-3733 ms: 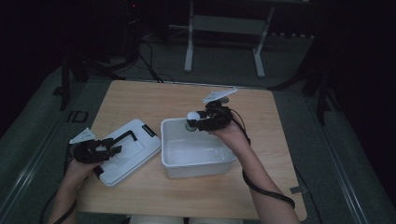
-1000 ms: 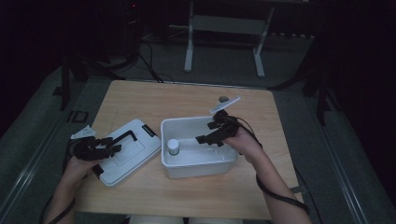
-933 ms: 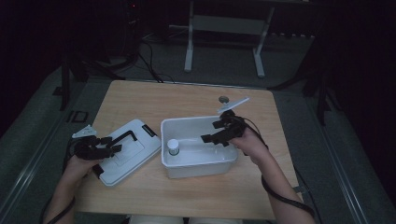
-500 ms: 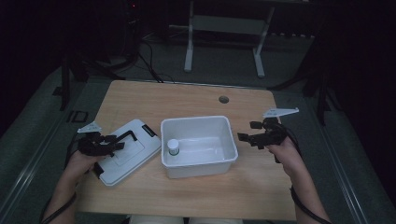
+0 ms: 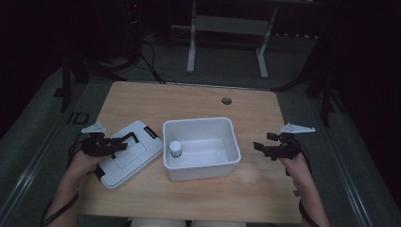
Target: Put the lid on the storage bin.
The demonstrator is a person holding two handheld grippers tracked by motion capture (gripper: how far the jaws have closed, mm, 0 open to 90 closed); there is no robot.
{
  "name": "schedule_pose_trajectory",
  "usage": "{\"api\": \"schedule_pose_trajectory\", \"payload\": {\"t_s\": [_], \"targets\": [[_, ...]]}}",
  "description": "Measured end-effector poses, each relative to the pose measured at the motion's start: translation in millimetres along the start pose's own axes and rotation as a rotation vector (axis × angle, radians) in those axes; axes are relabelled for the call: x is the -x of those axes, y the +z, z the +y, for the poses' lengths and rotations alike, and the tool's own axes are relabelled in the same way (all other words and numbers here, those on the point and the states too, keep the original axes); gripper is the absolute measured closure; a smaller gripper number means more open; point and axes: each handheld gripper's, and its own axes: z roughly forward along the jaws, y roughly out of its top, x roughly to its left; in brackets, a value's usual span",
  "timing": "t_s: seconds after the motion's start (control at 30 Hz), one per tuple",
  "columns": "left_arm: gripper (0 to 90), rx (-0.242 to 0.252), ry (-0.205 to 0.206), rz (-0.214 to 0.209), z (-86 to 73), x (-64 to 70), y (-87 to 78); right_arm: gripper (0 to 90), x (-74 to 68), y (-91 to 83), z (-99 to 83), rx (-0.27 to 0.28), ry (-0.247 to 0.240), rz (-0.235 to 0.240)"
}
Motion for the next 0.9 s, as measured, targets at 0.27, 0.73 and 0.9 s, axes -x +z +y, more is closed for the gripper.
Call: {"api": "schedule_pose_trajectory", "payload": {"t_s": [0.27, 0.73, 0.9], "targets": [[64.3, -0.03, 0.005, 0.009, 0.6, 0.7, 3.8, 16.1, 3.2, 5.9, -30.9, -0.037, -0.013, -0.041], [77.8, -0.056, 0.05, 0.013, 10.9, 5.0, -5.4, 16.1, -7.9, 1.5, -81.4, -0.034, 0.033, -0.022], [82.7, -0.062, 0.068, 0.026, 14.2, 6.7, -7.4, 16.1, -12.0, -4.4, -91.6, -0.028, 0.038, -0.02]]}}
